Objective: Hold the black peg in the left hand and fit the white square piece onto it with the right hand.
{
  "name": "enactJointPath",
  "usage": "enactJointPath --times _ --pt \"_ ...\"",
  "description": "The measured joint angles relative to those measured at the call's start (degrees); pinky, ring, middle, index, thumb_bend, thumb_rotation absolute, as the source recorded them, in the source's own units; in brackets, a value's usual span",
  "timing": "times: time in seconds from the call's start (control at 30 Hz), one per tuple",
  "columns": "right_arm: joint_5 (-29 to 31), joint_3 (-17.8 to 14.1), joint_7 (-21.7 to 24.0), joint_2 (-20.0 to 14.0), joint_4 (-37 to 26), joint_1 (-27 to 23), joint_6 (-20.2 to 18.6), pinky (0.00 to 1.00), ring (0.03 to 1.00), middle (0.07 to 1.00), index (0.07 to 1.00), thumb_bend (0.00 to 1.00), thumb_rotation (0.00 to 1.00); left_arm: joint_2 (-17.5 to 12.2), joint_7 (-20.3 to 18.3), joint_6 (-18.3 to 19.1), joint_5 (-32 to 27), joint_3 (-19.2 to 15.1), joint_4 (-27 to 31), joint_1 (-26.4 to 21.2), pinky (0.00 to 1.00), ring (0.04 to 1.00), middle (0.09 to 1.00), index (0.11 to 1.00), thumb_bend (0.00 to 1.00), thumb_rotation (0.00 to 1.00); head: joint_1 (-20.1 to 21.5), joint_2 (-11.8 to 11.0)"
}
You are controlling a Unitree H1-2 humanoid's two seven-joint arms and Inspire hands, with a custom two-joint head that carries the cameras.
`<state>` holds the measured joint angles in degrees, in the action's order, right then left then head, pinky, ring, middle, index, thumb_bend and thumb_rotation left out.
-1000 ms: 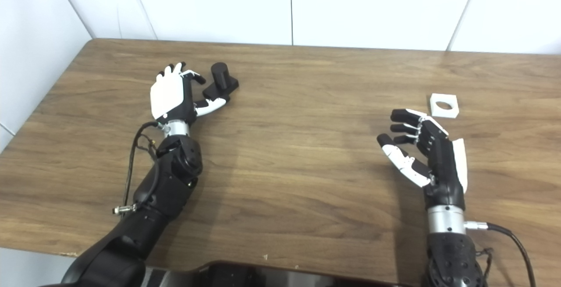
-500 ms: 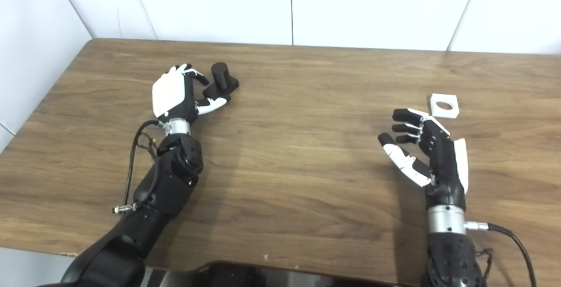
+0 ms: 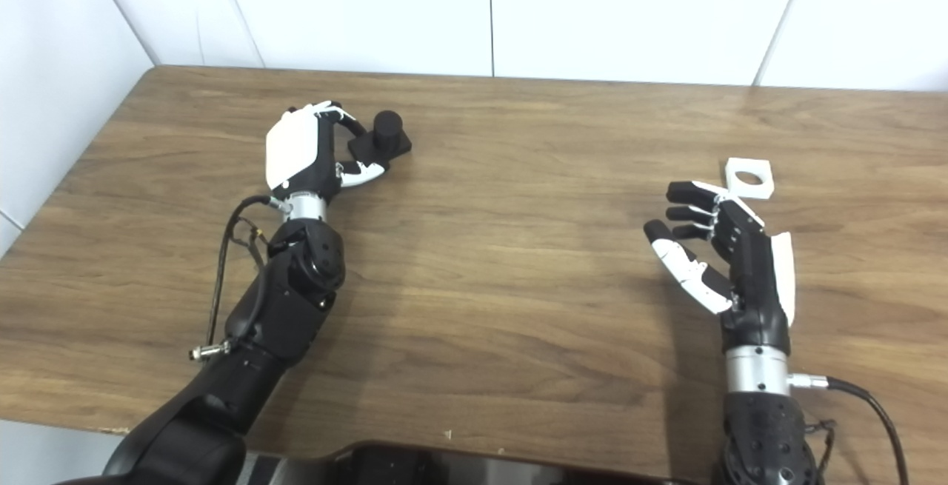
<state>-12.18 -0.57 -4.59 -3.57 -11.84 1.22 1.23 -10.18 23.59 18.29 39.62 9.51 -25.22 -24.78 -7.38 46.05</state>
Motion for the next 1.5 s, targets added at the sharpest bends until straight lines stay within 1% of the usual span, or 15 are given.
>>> enactJointPath --times 0.1,0.23,0.33,0.43,0.5,0.6,0.7,0.77,0.83,0.93,1.0,1.03,1.27,1.37,1.5 --pt "-0.1 0.0 0.0 0.0 0.0 0.0 0.0 0.57 0.653 0.69 0.666 0.59 0.39 -0.1 -0.2 -0.3 0.0 0.0 0.0 0.0 0.95 0.897 0.837 0.485 0.52 0.08 0.4 0.1" --pt "-0.2 0.0 -0.1 0.1 0.0 0.0 0.0 0.57 0.654 0.693 0.664 0.59 0.38 -1.1 -1.5 -2.4 -1.1 0.4 -0.1 0.0 0.96 0.905 0.841 0.486 0.52 0.08 1.2 0.2" --pt "-0.2 0.0 -0.1 0.1 -0.2 0.1 0.0 0.57 0.653 0.693 0.665 0.58 0.38 -3.5 -4.8 -6.8 -3.3 1.6 -0.1 -0.1 0.97 0.916 0.843 0.485 0.52 0.08 1.7 0.2" --pt "-0.3 0.0 -0.1 0.1 -0.4 0.1 0.0 0.57 0.652 0.693 0.67 0.58 0.38 -5.1 -7.5 -9.2 -4.7 2.2 -0.1 -0.2 0.92 0.903 0.837 0.485 0.52 0.08 1.8 0.2" --pt "-0.5 0.0 -0.1 0.2 -0.4 0.2 0.0 0.57 0.651 0.693 0.67 0.57 0.38 -5.6 -9.4 -10.2 -6.0 2.5 -0.2 -0.5 0.92 0.915 0.848 0.486 0.52 0.08 1.8 0.2" --pt "-0.7 0.0 -0.2 0.2 -0.5 0.4 0.0 0.57 0.653 0.693 0.667 0.57 0.39 -7.2 -12.2 -12.5 -6.4 4.6 -0.2 -1.3 0.89 0.919 0.855 0.487 0.52 0.08 2.4 0.3" --pt "-0.7 0.0 -0.2 0.2 -0.5 0.4 0.0 0.57 0.656 0.694 0.668 0.57 0.39 -8.9 -14.6 -15.0 -6.4 6.6 -0.1 -1.9 0.92 0.922 0.867 0.489 0.52 0.09 2.7 0.3" --pt "-0.7 -0.1 -0.2 0.2 -0.7 0.4 0.0 0.57 0.656 0.695 0.669 0.57 0.4 -9.6 -16.9 -16.8 -7.4 7.5 -0.1 -2.4 0.9 0.92 0.871 0.49 0.52 0.09 3.0 0.4" --pt "-0.7 -0.2 -0.2 0.2 -1.3 0.4 0.0 0.58 0.658 0.694 0.67 0.57 0.41 -9.8 -18.4 -18.5 -8.6 8.0 -0.1 -2.5 0.88 0.921 0.874 0.491 0.52 0.09 3.3 0.4" --pt "-0.7 -0.3 -0.2 0.2 -1.7 0.4 -0.1 0.57 0.656 0.693 0.667 0.56 0.38 -9.9 -21.3 -22.4 -11.2 8.9 -0.1 -2.4 0.83 0.922 0.883 0.492 0.52 0.09 3.4 0.4" --pt "-0.7 -0.3 -0.2 0.2 -1.7 0.4 -0.1 0.57 0.655 0.692 0.664 0.56 0.39 -9.9 -23.4 -25.1 -13.1 9.7 0.0 -2.4 0.84 0.934 0.893 0.492 0.52 0.09 3.8 0.4" --pt "-0.7 -0.3 -0.2 0.2 -1.7 0.4 -0.1 0.57 0.655 0.693 0.664 0.56 0.39 -9.9 -25.2 -26.2 -14.6 10.0 0.2 -2.3 0.84 0.936 0.894 0.492 0.52 0.09 4.0 0.4" --pt "-1.0 -0.3 -0.1 0.2 -1.7 0.4 -0.2 0.57 0.657 0.698 0.666 0.56 0.39 -9.9 -33.4 -30.8 -19.2 12.3 3.0 -1.8 0.84 0.945 0.898 0.493 0.51 0.09 5.2 0.4" --pt "-1.2 -0.3 -0.1 0.2 -1.7 0.4 -0.2 0.57 0.656 0.696 0.664 0.56 0.38 -9.8 -35.9 -32.8 -20.2 13.0 4.3 -1.1 0.82 0.943 0.896 0.493 0.51 0.09 5.5 0.4" --pt "-1.7 -0.3 -0.2 0.2 -1.7 0.4 -0.2 0.58 0.657 0.698 0.67 0.56 0.39 -9.5 -38.3 -34.0 -21.8 13.5 6.3 -0.1 0.82 0.948 0.894 0.493 0.51 0.09 6.9 0.6"
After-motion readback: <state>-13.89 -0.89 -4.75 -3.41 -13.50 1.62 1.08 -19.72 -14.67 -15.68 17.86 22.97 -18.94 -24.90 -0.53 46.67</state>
